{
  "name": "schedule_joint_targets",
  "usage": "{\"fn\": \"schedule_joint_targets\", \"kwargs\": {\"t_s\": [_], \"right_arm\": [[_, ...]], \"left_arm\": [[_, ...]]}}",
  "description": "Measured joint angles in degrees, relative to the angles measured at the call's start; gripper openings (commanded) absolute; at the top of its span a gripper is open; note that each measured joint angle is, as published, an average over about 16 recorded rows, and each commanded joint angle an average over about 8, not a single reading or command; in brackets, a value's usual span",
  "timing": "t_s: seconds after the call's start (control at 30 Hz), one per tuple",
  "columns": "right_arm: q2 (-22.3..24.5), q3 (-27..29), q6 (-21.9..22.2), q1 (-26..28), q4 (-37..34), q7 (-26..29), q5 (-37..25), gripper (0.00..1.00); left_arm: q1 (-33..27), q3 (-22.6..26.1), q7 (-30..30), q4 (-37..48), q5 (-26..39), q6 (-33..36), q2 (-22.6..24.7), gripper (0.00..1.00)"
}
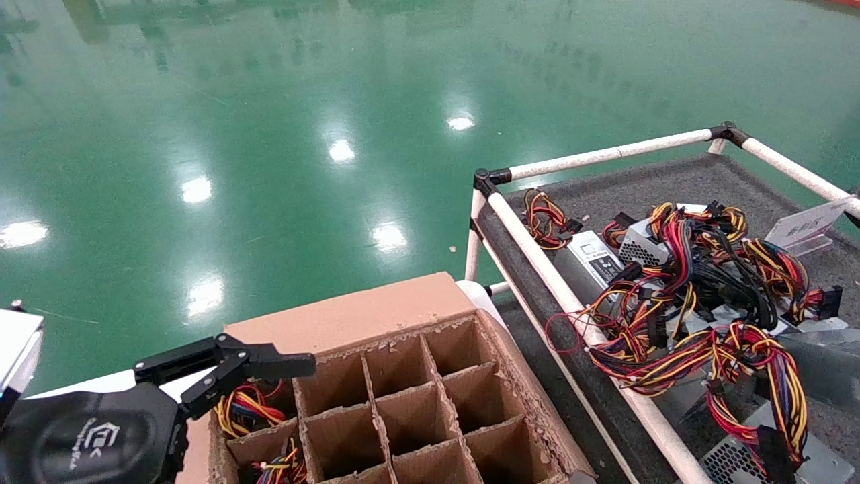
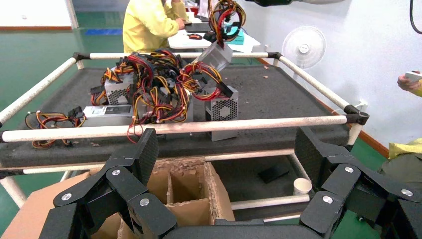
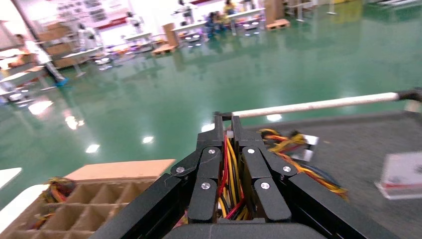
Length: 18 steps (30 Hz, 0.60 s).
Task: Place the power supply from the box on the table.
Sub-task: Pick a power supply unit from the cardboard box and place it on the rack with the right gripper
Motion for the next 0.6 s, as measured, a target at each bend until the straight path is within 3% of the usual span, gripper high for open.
{"fn": "schedule_joint_targets", "kwargs": {"t_s": [0.6], "right_arm": [[0.1, -0.4, 0.1, -7.3, 4.5, -0.2, 3.7, 0.0]], "left_arm": [[0.0, 0.0, 0.0, 0.0, 0.0, 0.0, 0.0, 1.0]]}}
